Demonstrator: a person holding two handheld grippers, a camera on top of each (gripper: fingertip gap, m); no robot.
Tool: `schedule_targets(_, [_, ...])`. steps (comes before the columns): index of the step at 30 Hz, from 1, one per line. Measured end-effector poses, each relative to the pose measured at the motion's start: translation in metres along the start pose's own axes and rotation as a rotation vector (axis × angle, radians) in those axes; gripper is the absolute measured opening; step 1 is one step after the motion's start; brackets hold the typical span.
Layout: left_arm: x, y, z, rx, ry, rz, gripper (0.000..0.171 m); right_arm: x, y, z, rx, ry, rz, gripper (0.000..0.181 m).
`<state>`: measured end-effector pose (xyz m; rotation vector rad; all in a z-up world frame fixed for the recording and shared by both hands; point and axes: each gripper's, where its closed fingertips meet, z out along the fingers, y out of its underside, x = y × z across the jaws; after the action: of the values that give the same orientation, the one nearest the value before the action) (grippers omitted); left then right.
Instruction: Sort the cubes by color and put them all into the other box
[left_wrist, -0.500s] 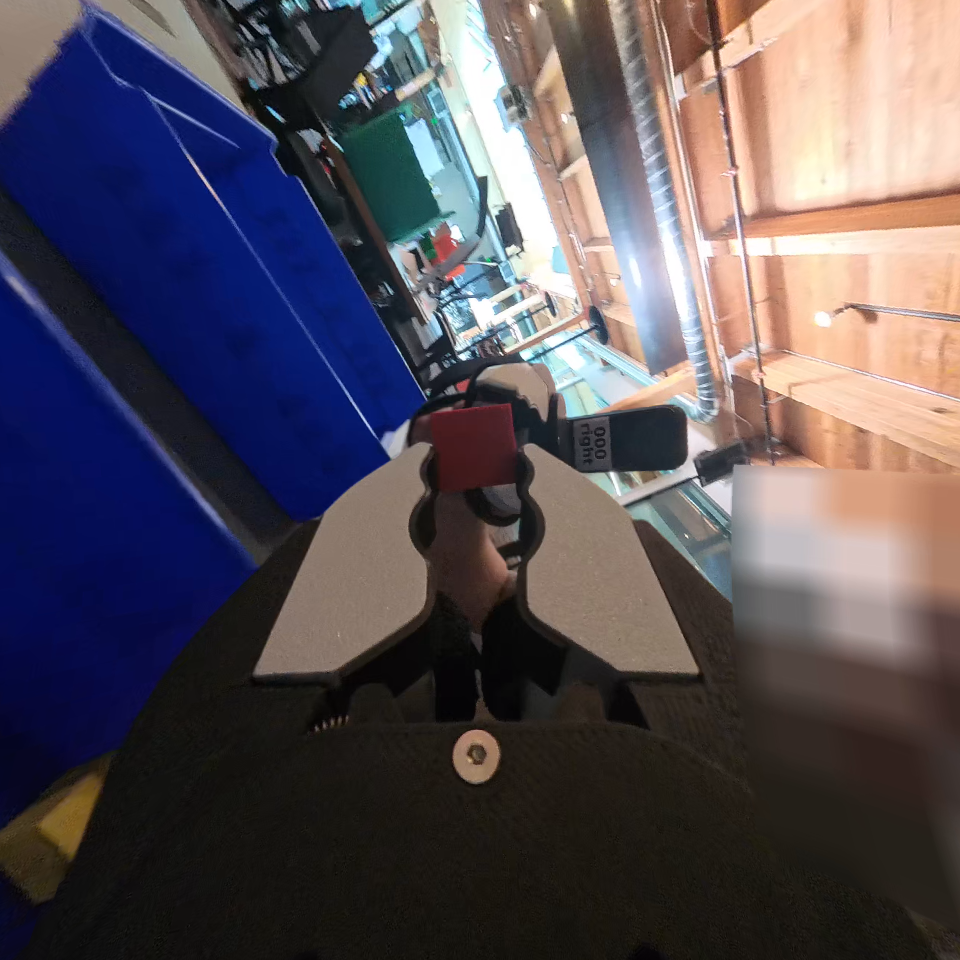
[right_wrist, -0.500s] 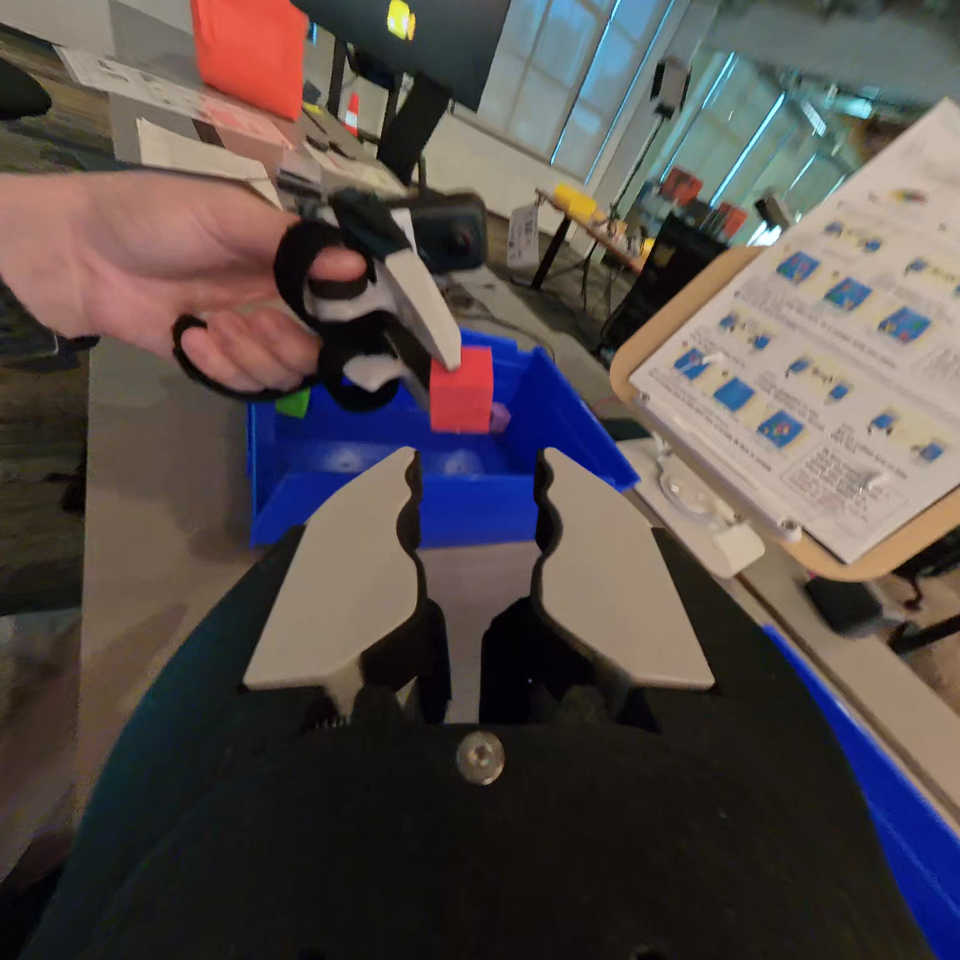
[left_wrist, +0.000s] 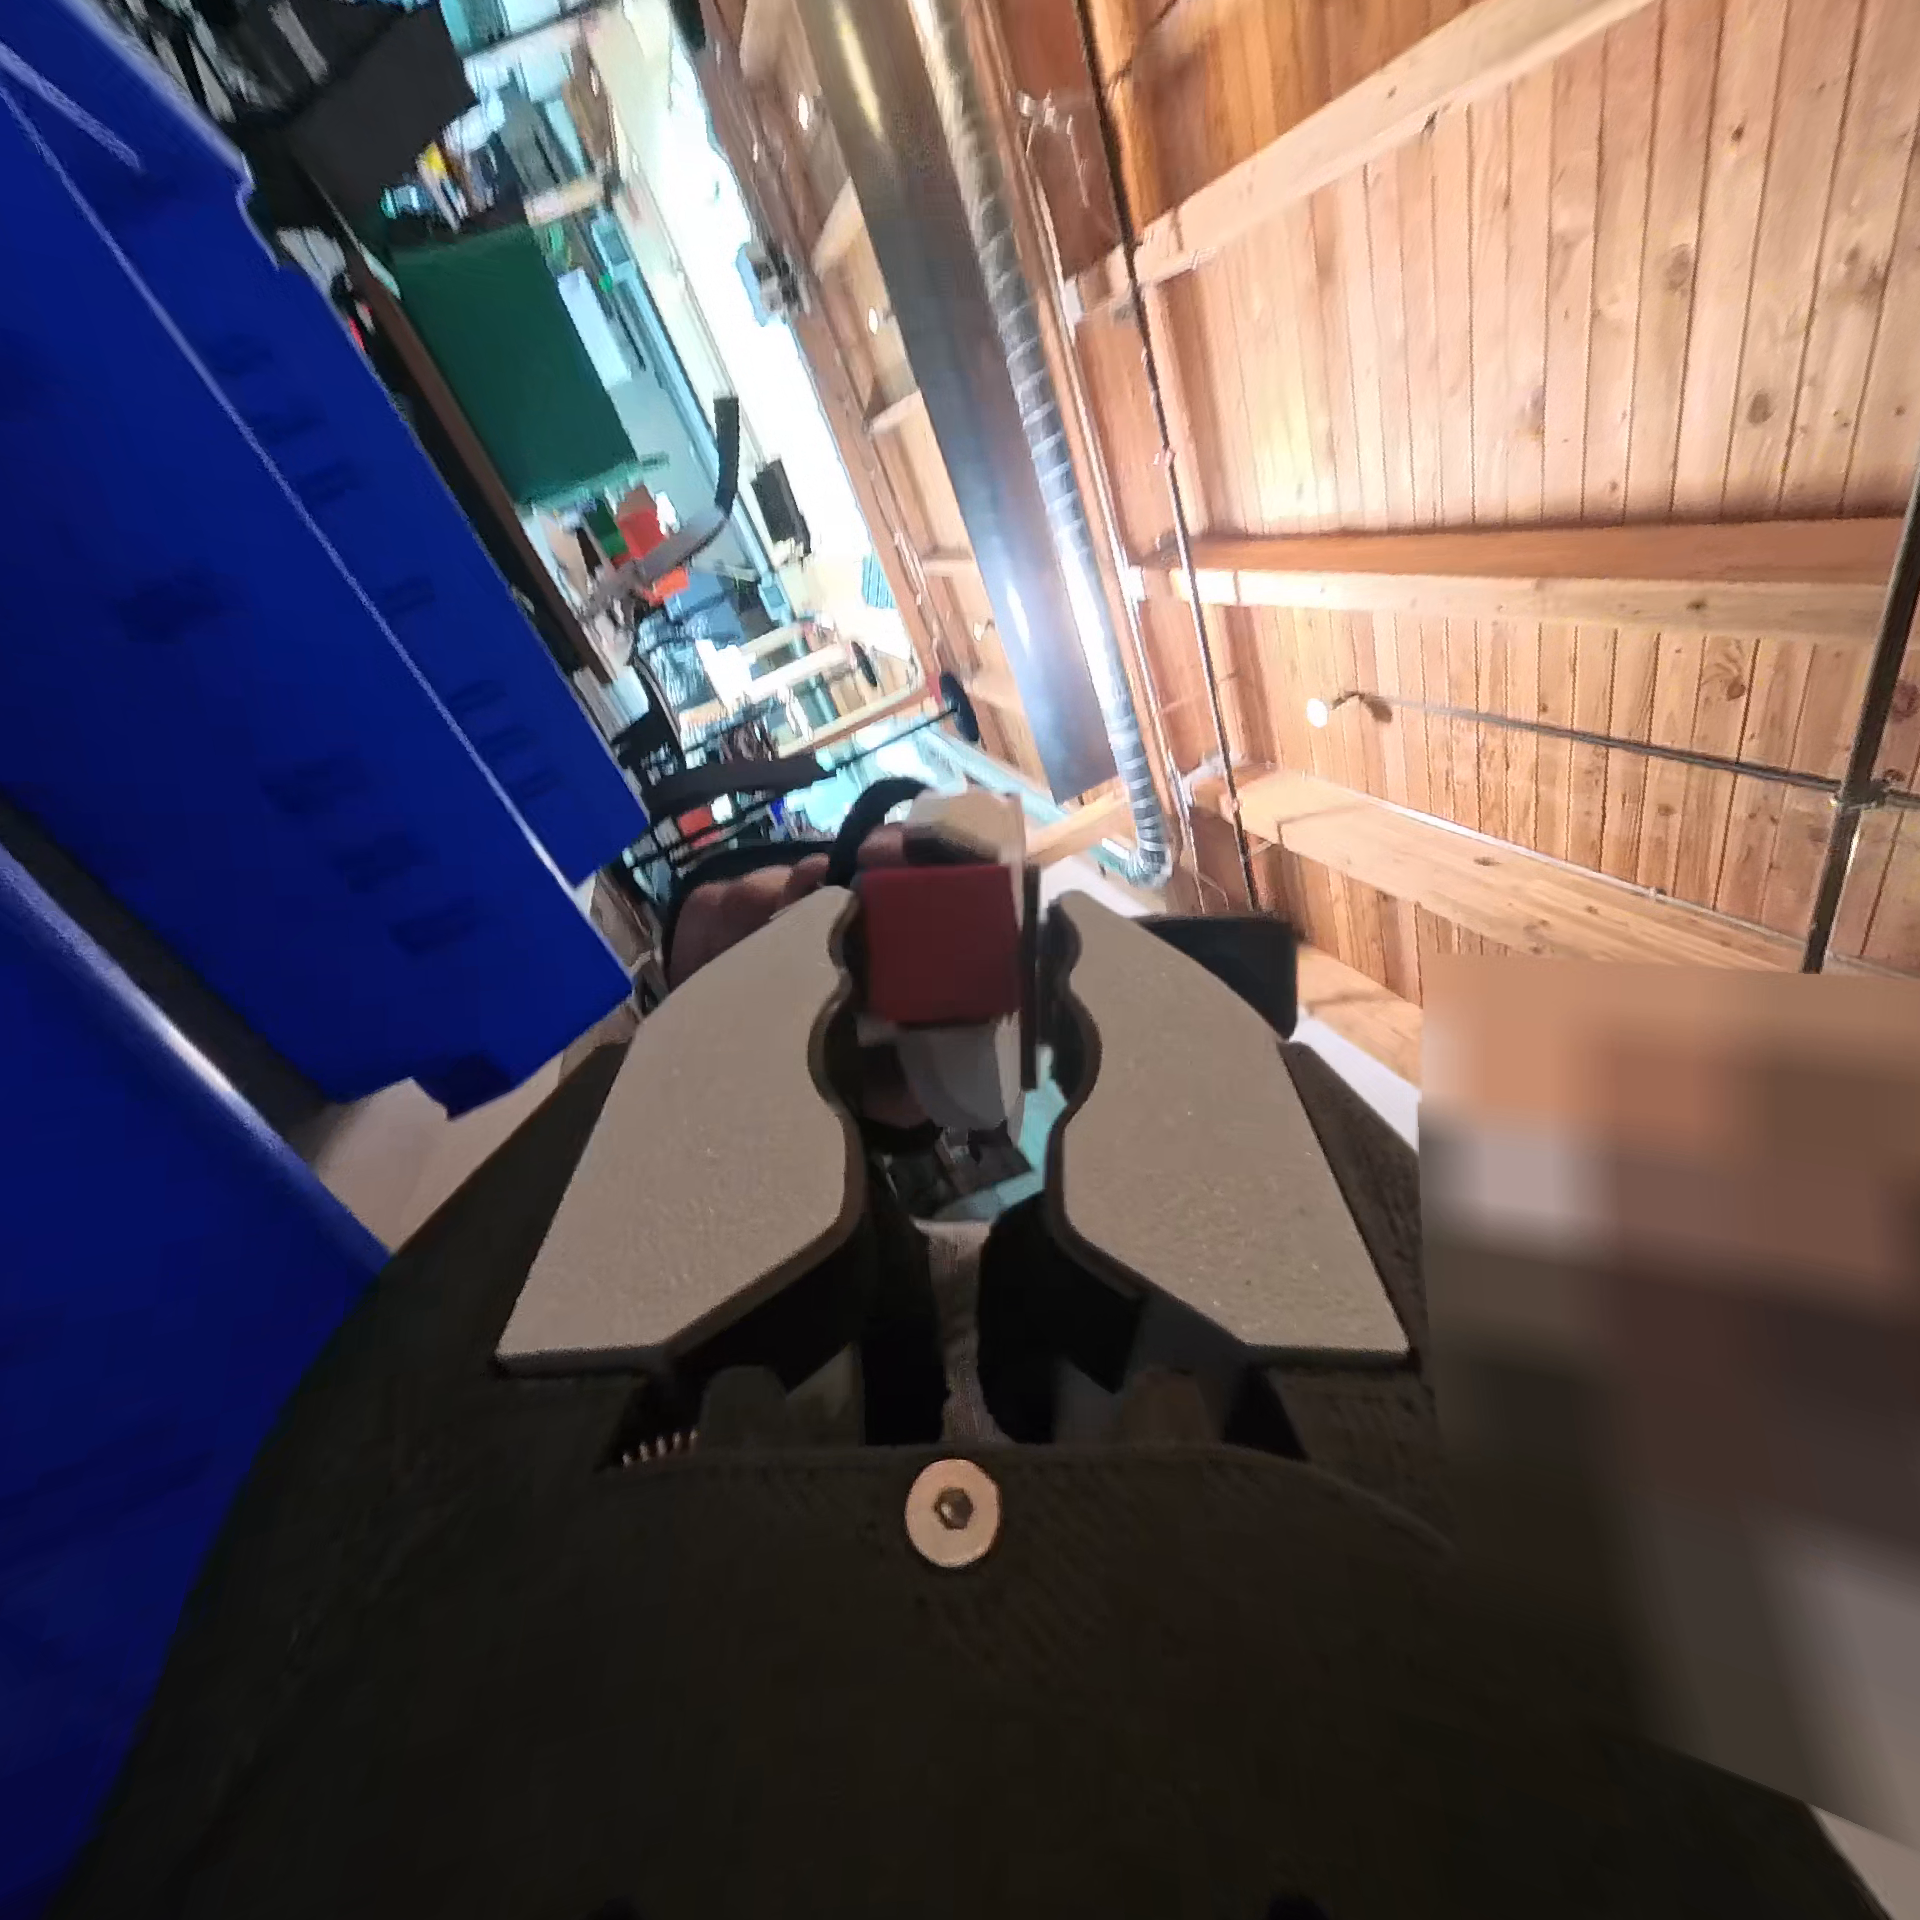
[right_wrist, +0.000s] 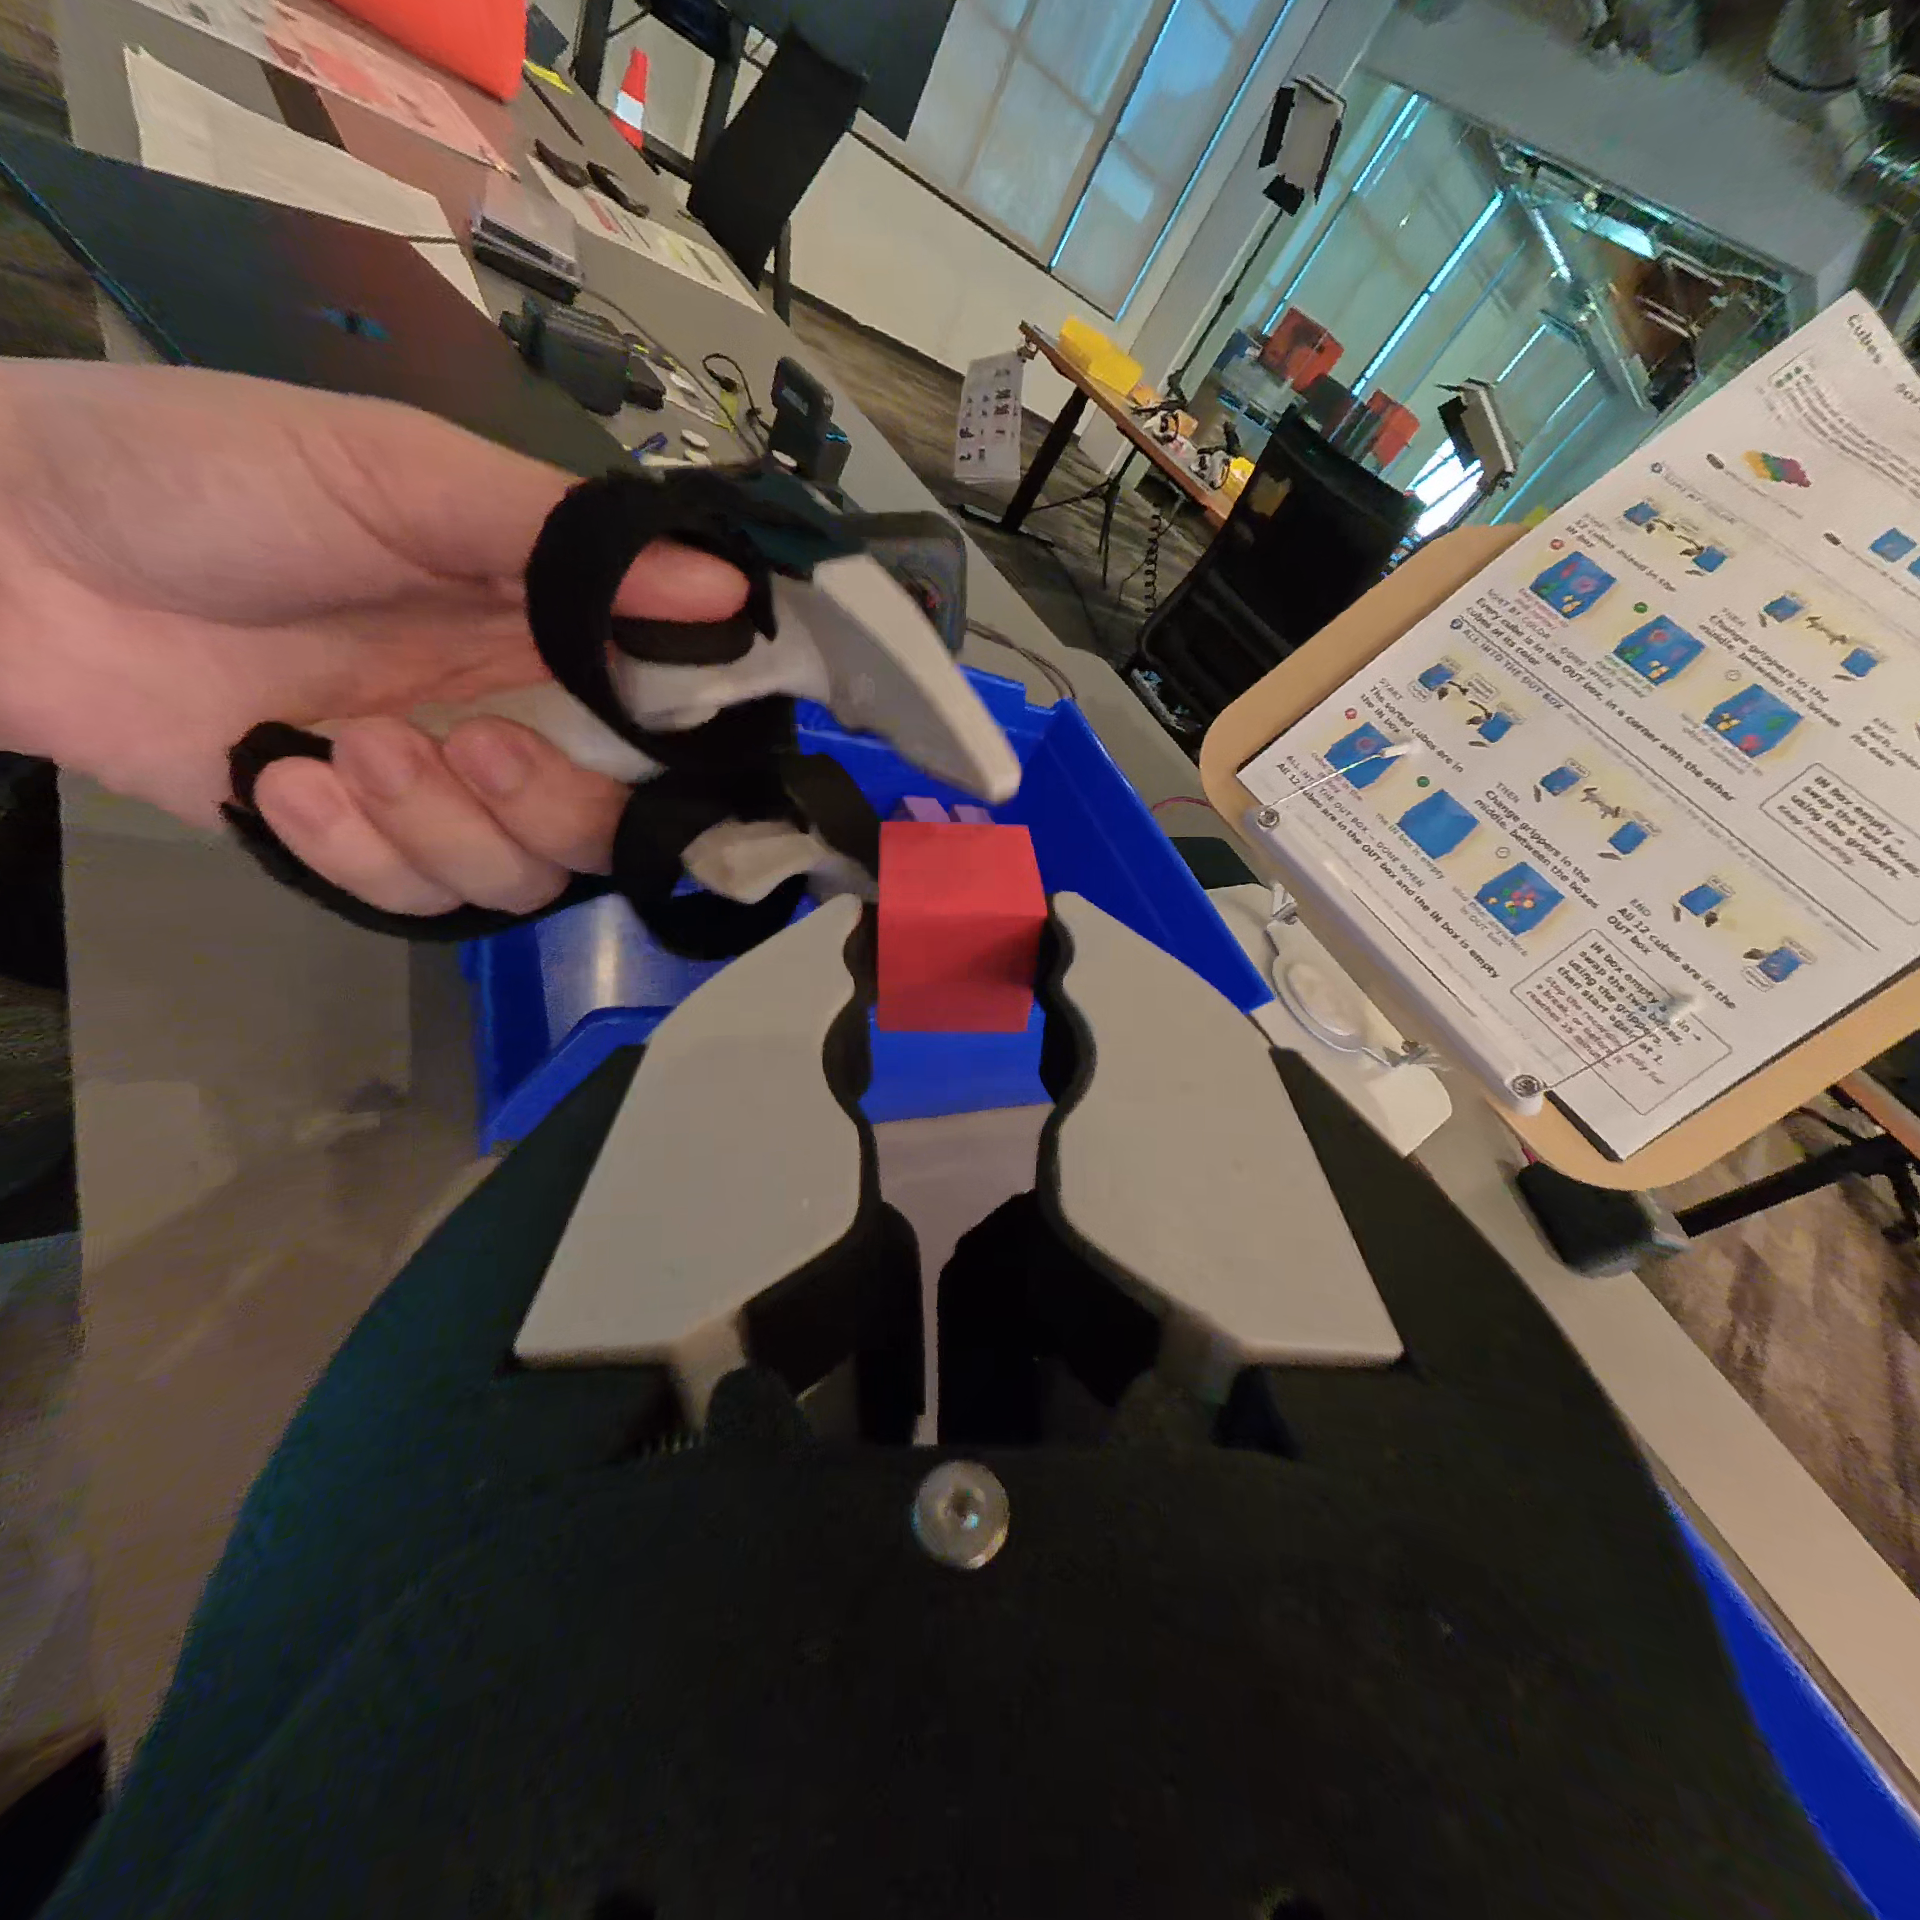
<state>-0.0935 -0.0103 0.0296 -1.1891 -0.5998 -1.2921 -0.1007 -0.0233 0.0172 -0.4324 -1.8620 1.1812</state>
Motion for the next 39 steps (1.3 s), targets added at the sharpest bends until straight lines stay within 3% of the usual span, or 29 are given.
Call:
schedule_targets(4, [0.003,-0.019,-0.018,0.073,-0.157,0.124,0.047,0.017,0.014,-0.033,-0.109,-0.034,0.006,0.029])
schedule_targets(8, [0.023,-0.03,-0.045,0.101,-0.279,0.258,0.047,0.054,0.089,-0.097,-0.595,-0.193,0.117,0.028])
schedule_targets(10, [0.03,-0.033,-0.057,0.103,-0.326,0.301,0.046,0.057,0.129,-0.13,-0.86,-0.32,0.228,0.029])
schedule_targets(12, [0.026,-0.031,-0.066,0.053,-0.411,0.327,0.047,0.046,0.16,-0.149,-1.032,-0.44,0.302,0.029])
schedule_targets(16, [-0.013,-0.028,-0.1,-0.086,-0.845,0.404,0.047,0.03,0.219,-0.172,-1.304,-0.54,0.262,0.029])
schedule_targets(22, [-0.022,-0.041,-0.15,-0.15,-1.359,0.587,0.047,0.03,0.247,-0.162,-1.335,-0.54,0.262,0.03])
schedule_targets(26, [-0.038,-0.017,-0.148,-0.333,-1.384,0.502,0.04,0.033,0.251,-0.157,-1.338,-0.539,0.26,0.03])
schedule_targets(28, [-0.054,0.003,-0.142,-0.448,-1.35,0.394,0.04,0.033,0.249,-0.155,-1.336,-0.538,0.281,0.043])
schedule_targets(30, [-0.07,0.01,-0.152,-0.518,-1.426,0.359,0.045,0.034,0.245,-0.153,-1.313,-0.53,0.29,0.048])
schedule_targets(33, [-0.076,-0.02,-0.178,-0.424,-1.609,0.437,0.048,0.041,0.238,-0.155,-1.286,-0.469,0.247,0.047])
schedule_targets(36, [-0.08,-0.06,-0.182,-0.334,-1.613,0.466,0.049,0.053,0.226,-0.159,-1.237,-0.366,0.186,0.043])
schedule_targets(39, [-0.097,-0.09,-0.179,-0.332,-1.602,0.357,0.048,0.054,0.203,-0.152,-1.115,-0.3,0.183,0.04])
